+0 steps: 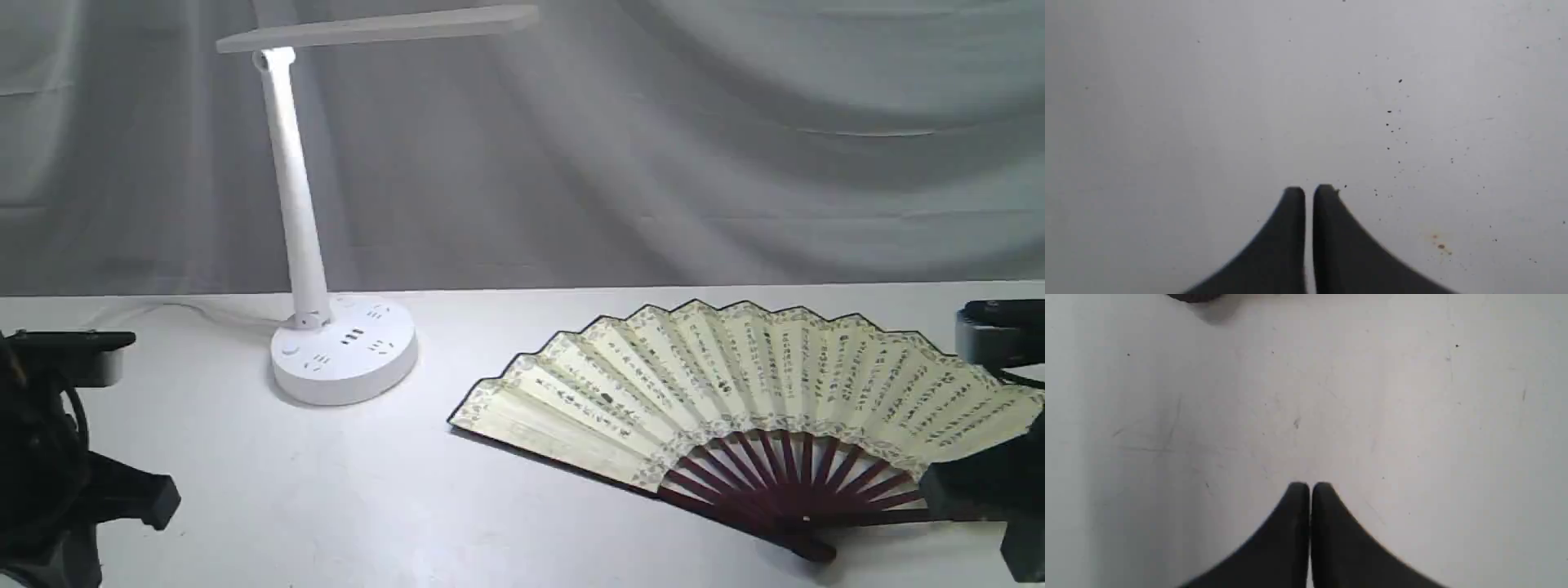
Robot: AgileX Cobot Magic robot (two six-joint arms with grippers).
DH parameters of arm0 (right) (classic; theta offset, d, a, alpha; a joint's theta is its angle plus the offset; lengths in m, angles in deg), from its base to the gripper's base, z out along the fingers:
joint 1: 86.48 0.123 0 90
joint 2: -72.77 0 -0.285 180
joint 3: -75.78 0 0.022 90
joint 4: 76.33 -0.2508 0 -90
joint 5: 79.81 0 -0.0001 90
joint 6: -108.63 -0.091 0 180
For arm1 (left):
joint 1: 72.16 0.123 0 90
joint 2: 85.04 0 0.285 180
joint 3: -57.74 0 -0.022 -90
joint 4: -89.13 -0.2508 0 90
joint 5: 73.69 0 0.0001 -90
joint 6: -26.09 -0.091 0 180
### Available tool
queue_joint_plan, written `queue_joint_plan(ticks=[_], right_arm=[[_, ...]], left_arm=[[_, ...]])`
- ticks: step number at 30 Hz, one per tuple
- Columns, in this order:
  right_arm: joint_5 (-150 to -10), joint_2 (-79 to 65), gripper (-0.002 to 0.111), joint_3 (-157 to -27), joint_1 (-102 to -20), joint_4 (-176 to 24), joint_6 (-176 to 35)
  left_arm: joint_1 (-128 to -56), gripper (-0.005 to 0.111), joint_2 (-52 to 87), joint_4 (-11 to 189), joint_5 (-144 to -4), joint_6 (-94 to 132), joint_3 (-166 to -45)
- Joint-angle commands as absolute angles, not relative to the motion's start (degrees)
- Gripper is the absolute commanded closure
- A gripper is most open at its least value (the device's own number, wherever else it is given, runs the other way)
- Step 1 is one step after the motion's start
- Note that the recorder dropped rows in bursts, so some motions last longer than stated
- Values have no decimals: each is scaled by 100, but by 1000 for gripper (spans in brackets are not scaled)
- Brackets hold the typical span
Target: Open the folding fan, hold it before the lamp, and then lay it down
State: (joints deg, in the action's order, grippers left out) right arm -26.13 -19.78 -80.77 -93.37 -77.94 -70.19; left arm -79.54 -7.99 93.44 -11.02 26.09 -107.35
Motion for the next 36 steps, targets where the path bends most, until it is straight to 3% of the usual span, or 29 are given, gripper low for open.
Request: queue_joint_plan(ticks=[1, 22, 29, 36], right_arm=[[-2737, -1928, 108, -8075, -9334, -7888, -6908], [-2809, -1940, 108, -8075, -9335, -7809, -7039], [-2859, -1987, 108, -8075, -9908, -7947, -7067], [-2778, -1987, 108, -8075, -9679, -7876, -6799]], left_arm=[[-7947, 107, -747, 9452, -1203, 2565, -10737], [-7947, 107, -747, 9470, -1098, 2554, -10737], [-7947, 107, -747, 9447, -1078, 2554, -10737], [-7947, 107, -747, 9447, -1194, 2543, -10737]])
